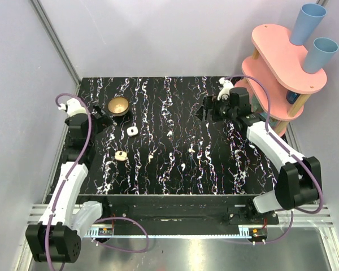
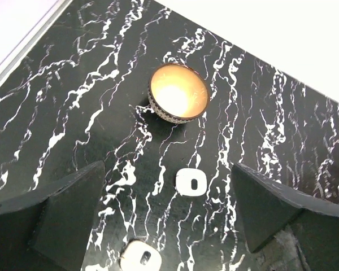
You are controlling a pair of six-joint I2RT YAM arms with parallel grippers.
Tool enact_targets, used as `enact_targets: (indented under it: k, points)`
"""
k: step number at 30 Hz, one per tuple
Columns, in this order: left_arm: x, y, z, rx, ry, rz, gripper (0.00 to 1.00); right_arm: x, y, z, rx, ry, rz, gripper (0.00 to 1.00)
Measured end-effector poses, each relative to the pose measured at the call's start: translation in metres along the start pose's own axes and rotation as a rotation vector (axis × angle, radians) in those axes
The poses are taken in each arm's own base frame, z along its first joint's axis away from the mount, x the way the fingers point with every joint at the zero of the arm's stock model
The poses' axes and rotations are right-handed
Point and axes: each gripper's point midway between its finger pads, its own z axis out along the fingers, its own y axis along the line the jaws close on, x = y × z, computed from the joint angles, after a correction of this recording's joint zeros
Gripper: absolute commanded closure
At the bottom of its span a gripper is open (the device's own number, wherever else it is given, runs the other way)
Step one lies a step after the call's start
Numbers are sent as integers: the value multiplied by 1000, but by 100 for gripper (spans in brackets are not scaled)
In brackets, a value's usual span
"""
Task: Insert the wireless bluetooth earbuds into the charging case
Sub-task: Pick up the charging case from the center of the board.
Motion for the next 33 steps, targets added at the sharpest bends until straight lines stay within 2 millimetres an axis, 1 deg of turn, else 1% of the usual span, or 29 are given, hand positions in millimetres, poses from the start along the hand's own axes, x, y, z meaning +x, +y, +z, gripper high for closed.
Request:
enact_targets:
  k: [2, 4, 6, 9, 11, 12, 13, 15, 19, 20, 23, 27, 30, 33]
  points:
    - [-8, 3, -10, -40, 3, -49, 1, 4, 12, 5, -16, 46, 33, 0]
    - [-15, 8, -21, -83, 6, -92, 1, 3, 22, 8, -40, 67, 76, 0]
    - [-18, 16, -30, -137, 10, -124, 1, -5, 36, 8, -90, 69, 120, 0]
    - [-17, 24, -42, -179, 14, -143, 1, -22, 63, 6, -224, 49, 169, 0]
    - [-18, 26, -49, -180, 16, -133, 1, -32, 80, 9, -324, 27, 198, 0]
    - [-20, 26, -52, -173, 13, -124, 1, -34, 85, 12, -368, 26, 209, 0]
    - [-22, 24, -55, -162, 13, -104, 1, -33, 88, 16, -396, 30, 215, 0]
    - [-28, 20, -60, -134, 8, -67, 1, -24, 88, 28, -420, 68, 224, 0]
    - [-41, 12, -67, -79, -5, 22, 1, -3, 80, 52, -355, 143, 172, 0]
    - [-41, 12, -67, -71, -2, 43, 1, 1, 88, 55, -357, 157, 147, 0]
    - [-37, 12, -66, -60, 17, 96, 1, 3, 104, 60, -330, 160, 47, 0]
    - [-29, 16, -65, -63, 40, 142, 1, 1, 118, 66, -293, 145, -74, 0]
    - [-14, 23, -61, -74, 76, 172, 1, 5, 121, 75, -264, 145, -139, 0]
    - [-5, 27, -61, -84, 103, 192, 1, 20, 118, 90, -246, 181, -185, 2]
